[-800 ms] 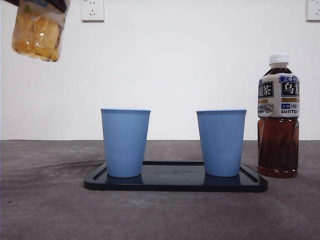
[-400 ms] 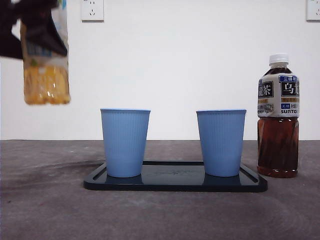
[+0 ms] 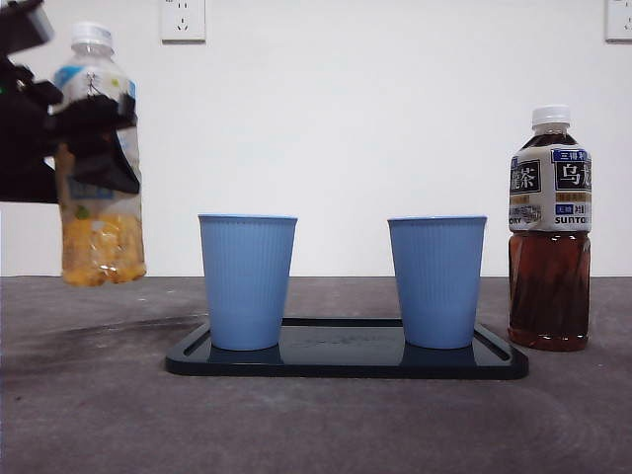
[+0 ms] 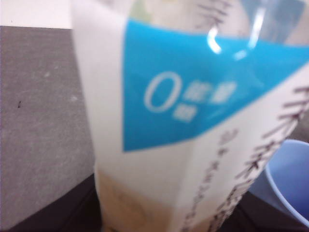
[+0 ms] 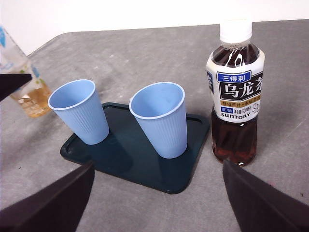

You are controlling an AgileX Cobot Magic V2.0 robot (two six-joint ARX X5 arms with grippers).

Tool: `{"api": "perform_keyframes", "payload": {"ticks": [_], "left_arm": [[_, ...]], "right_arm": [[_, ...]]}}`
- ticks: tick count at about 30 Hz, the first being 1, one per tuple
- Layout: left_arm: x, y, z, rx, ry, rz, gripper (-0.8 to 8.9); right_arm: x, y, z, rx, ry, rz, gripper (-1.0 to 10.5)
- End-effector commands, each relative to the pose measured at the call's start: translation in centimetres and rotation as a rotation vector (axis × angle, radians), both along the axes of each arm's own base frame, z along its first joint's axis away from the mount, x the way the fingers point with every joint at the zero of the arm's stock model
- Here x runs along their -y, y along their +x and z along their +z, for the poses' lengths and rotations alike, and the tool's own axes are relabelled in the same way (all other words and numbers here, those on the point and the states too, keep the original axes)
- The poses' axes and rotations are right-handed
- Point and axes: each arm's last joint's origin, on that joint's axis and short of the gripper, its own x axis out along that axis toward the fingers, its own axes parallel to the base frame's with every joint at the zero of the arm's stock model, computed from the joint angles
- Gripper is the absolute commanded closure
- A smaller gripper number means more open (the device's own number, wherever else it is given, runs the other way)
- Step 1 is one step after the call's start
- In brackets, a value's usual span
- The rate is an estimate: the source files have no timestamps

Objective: Pour the drink into the cup

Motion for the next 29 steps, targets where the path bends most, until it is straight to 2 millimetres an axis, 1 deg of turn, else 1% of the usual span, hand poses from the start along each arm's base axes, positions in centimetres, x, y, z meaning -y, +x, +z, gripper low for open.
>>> {"api": "perform_keyframes", "payload": {"ticks": [1,7,12,19,25,26,29], "left_arm": [[0.3,1.2,0.1,0.061,-0.033,0.009,6.01],[0.6,2.7,-2.0,0.042,-0.026,0.017,6.01],[0.8,3.3,-3.3,0.025,-0.019,0.017,6.01],[1.0,3.7,-4.2,0.018,-0.004,0.014,6.01],[1.0,3.7,-4.4,0.010,0.002,0.013,5.90],[1.0,3.7,-4.4,0.011,0.002,0.013,5.75],[1.0,3.7,-4.4,0.010,0.002,0.013,4.59]], "right_arm": [[0.0,-0.1,0.5,0.019,0.003,0.006,5.2],[0.0,-0.1,0.5,0.019,0.003,0.005,5.2],[0.0,-0.1,0.4,0.018,0.003,0.004,5.2],[0.0,-0.1,0.4,0.018,0.002,0.002,5.2],[0.0,-0.1,0.4,0.018,0.001,0.002,5.2],[0.0,-0.1,0.4,0.018,0.001,0.002,5.2],[0.0,-0.1,0.4,0.018,0.001,0.002,5.2]]}}
